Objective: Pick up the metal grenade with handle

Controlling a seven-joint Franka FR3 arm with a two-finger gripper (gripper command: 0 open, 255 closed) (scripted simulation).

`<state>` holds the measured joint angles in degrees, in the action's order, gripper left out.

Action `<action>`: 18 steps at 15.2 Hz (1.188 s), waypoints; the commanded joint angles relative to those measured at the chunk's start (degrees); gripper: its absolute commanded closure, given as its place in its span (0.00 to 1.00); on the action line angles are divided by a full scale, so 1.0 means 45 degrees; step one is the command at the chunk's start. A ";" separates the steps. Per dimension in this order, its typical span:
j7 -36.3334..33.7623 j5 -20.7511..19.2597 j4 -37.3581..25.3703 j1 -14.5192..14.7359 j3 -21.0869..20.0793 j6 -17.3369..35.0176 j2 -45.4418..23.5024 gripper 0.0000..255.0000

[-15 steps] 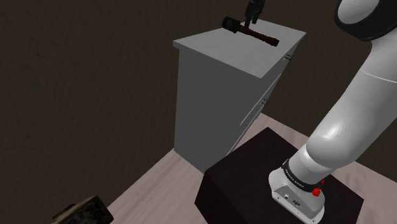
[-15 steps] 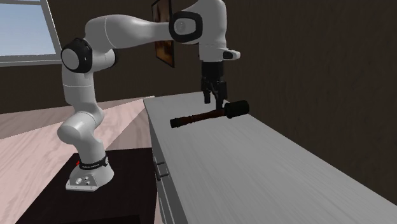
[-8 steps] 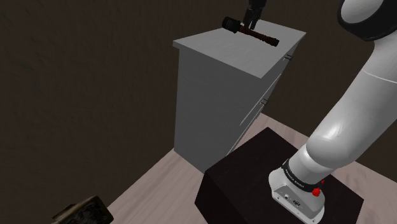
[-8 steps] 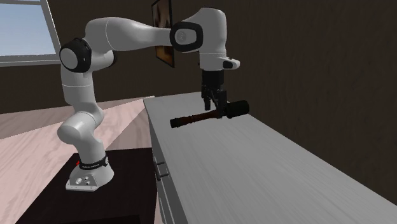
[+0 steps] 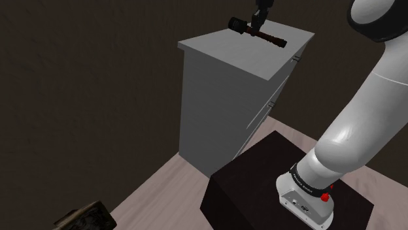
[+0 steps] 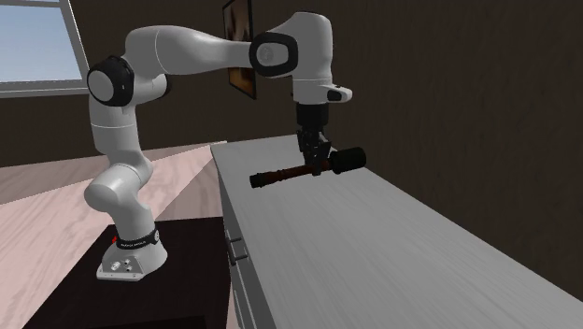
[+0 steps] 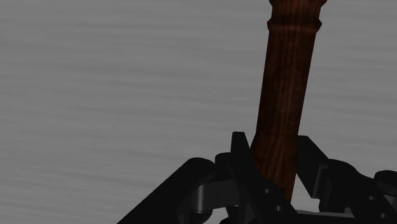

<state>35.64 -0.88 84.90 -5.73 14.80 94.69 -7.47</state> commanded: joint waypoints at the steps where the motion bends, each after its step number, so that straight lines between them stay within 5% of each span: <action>1: 0.0000 0.0000 0.0001 0.0000 0.0000 0.0002 -0.0003 1.00; 18: 0.0287 0.0355 -0.4407 -0.0281 0.0092 -0.3168 -0.1270 1.00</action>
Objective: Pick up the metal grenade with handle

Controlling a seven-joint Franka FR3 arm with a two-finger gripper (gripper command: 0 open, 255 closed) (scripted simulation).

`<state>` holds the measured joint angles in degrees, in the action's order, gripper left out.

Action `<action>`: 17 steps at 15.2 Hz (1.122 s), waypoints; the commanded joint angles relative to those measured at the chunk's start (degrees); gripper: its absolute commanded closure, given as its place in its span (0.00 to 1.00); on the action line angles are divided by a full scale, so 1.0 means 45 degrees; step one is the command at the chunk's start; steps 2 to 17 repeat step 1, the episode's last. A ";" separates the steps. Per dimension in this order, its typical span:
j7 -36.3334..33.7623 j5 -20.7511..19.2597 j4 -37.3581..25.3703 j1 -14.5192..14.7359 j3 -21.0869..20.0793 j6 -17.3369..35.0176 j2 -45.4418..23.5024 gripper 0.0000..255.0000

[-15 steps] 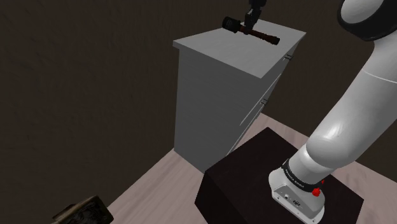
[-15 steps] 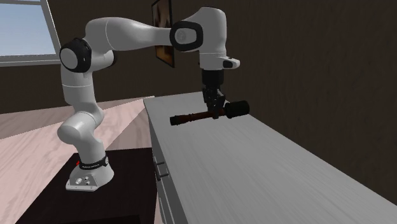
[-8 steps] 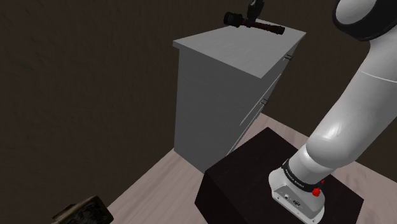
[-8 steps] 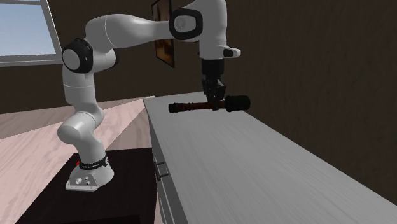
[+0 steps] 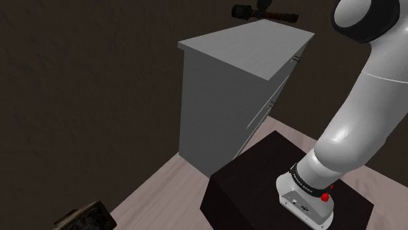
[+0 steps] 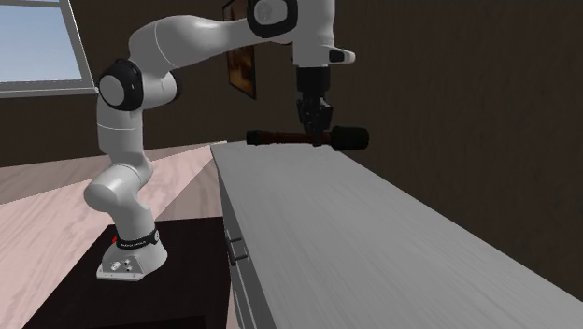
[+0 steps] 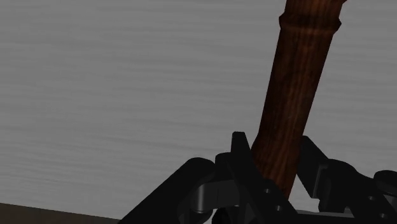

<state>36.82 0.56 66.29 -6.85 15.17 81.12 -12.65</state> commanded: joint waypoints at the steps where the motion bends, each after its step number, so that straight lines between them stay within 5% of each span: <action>1: 0.0026 0.0034 -0.0266 -0.0031 0.0008 -0.0151 -0.0117 1.00; 17: 0.0026 0.0034 -0.0266 -0.0031 0.0008 -0.0151 -0.0117 1.00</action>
